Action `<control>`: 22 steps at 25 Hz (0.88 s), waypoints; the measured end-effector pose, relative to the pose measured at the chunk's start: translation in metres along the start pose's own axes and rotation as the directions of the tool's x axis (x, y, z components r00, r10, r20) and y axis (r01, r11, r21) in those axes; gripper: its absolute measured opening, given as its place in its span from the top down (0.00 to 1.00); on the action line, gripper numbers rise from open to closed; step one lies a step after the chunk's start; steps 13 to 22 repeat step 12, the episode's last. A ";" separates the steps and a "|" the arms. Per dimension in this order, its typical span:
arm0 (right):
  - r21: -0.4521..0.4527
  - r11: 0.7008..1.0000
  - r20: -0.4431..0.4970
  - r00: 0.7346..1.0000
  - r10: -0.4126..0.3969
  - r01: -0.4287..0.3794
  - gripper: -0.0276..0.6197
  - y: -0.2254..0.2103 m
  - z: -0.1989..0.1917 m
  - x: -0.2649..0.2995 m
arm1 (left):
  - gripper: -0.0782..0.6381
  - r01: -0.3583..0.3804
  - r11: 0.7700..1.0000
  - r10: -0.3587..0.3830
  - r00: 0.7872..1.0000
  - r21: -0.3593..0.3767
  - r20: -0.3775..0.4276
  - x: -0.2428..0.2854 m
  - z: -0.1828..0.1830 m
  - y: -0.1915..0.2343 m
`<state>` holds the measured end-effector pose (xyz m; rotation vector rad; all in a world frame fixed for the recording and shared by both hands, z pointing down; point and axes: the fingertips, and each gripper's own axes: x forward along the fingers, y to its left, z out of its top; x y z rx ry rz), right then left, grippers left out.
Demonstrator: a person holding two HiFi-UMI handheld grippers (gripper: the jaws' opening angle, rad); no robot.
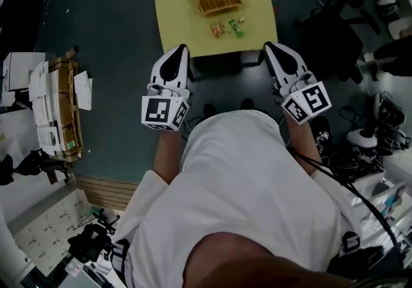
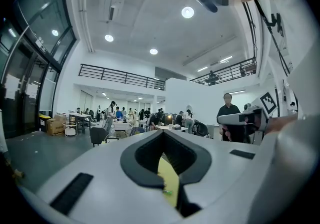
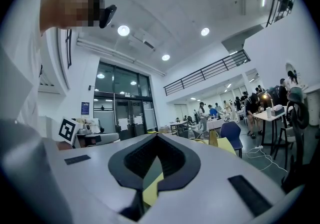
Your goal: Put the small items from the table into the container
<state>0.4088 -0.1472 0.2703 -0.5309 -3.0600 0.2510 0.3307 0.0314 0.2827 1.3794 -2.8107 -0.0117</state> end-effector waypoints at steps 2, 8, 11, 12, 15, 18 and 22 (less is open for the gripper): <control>0.001 1.000 0.002 1.000 -0.002 0.002 0.93 0.001 0.000 -0.001 | 0.88 0.008 1.000 -0.008 1.000 -0.002 0.002 0.000 -0.001 -0.002; 0.008 1.000 0.001 1.000 0.002 -0.002 0.93 0.005 -0.002 0.001 | 0.88 0.014 1.000 -0.014 1.000 -0.008 0.001 -0.001 -0.002 -0.002; 0.007 1.000 0.000 1.000 0.009 -0.009 0.93 0.009 -0.002 0.004 | 0.88 0.012 1.000 -0.012 1.000 -0.008 0.002 -0.003 -0.001 0.000; 0.007 1.000 0.000 1.000 0.012 -0.012 0.93 0.011 -0.002 0.005 | 0.88 0.011 1.000 -0.011 1.000 -0.007 0.002 -0.004 -0.001 0.000; 0.007 1.000 0.000 1.000 0.012 -0.012 0.93 0.011 -0.002 0.005 | 0.88 0.011 1.000 -0.011 1.000 -0.007 0.002 -0.004 -0.001 0.000; 0.007 1.000 0.000 1.000 0.012 -0.012 0.93 0.011 -0.002 0.005 | 0.88 0.011 1.000 -0.011 1.000 -0.007 0.002 -0.004 -0.001 0.000; 0.007 1.000 0.000 1.000 0.012 -0.012 0.93 0.011 -0.002 0.005 | 0.88 0.011 1.000 -0.011 1.000 -0.007 0.002 -0.004 -0.001 0.000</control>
